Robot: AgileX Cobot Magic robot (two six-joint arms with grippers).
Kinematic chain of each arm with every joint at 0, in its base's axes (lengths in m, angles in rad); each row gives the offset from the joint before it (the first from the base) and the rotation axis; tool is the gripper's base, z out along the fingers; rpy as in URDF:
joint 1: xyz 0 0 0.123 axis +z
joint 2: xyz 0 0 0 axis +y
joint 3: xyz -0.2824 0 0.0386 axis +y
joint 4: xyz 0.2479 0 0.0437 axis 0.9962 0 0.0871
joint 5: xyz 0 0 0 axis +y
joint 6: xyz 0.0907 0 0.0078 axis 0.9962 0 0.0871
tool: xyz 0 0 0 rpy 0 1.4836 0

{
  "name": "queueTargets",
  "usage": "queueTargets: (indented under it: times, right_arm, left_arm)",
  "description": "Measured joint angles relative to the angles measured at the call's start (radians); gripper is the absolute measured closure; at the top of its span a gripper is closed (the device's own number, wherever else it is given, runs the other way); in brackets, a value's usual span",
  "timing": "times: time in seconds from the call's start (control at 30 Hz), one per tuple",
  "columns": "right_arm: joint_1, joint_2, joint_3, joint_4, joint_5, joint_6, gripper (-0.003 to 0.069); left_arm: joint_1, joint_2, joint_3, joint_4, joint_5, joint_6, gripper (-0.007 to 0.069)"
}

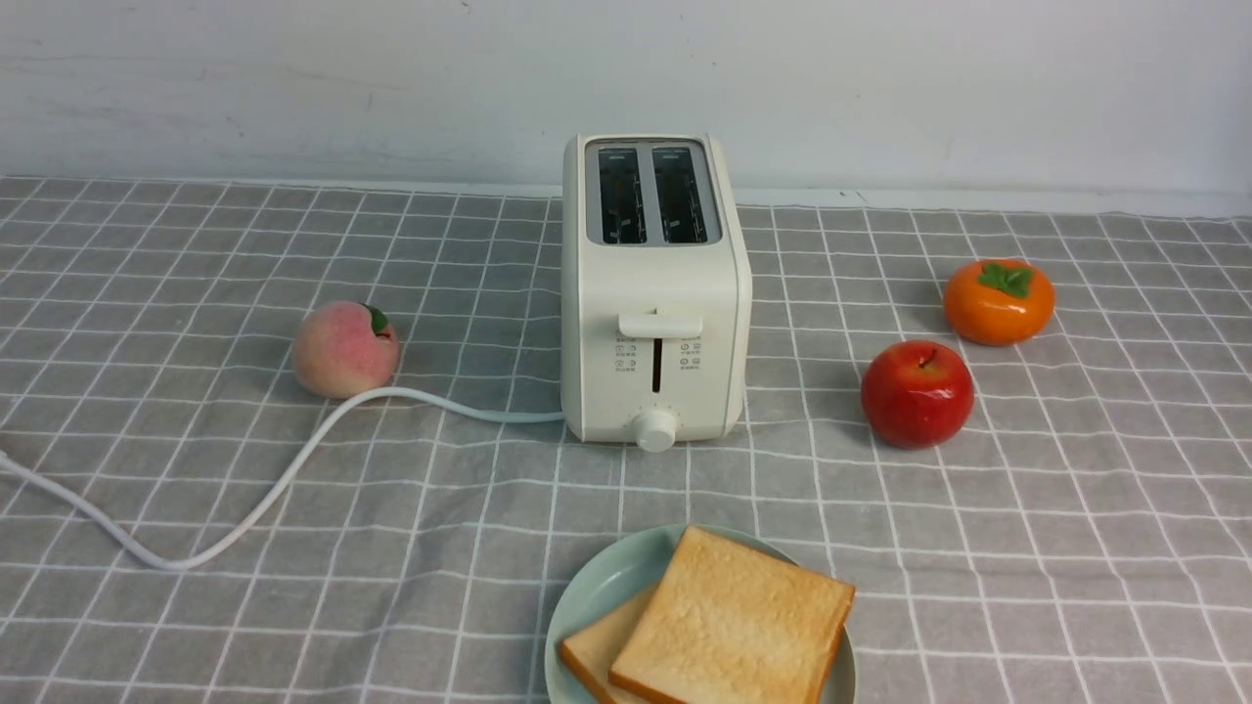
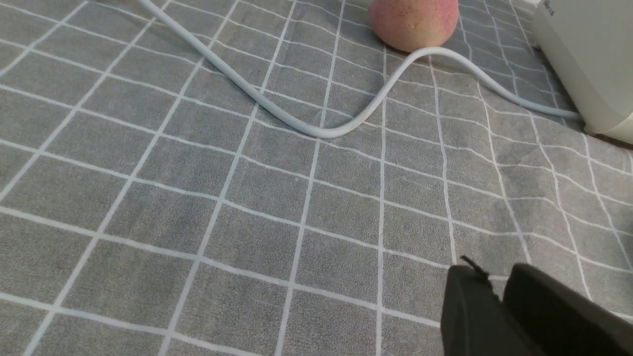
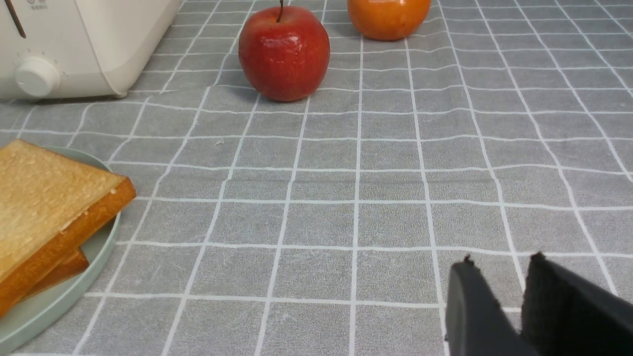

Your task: Take toasted bread from bread machine on grey coffee table place on plate.

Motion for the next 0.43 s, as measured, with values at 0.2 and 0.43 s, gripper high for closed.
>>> queueTargets:
  times: [0.2,0.43]
  right_arm:
    - [0.000,0.000,0.000,0.000,0.000,0.000,0.0480]
    - [0.000,0.000,0.000,0.000,0.000,0.000,0.0479]
  left_arm:
    - [0.000,0.000,0.000,0.000,0.000,0.000,0.0522]
    - [0.000,0.000,0.000,0.000,0.000,0.000,0.0515]
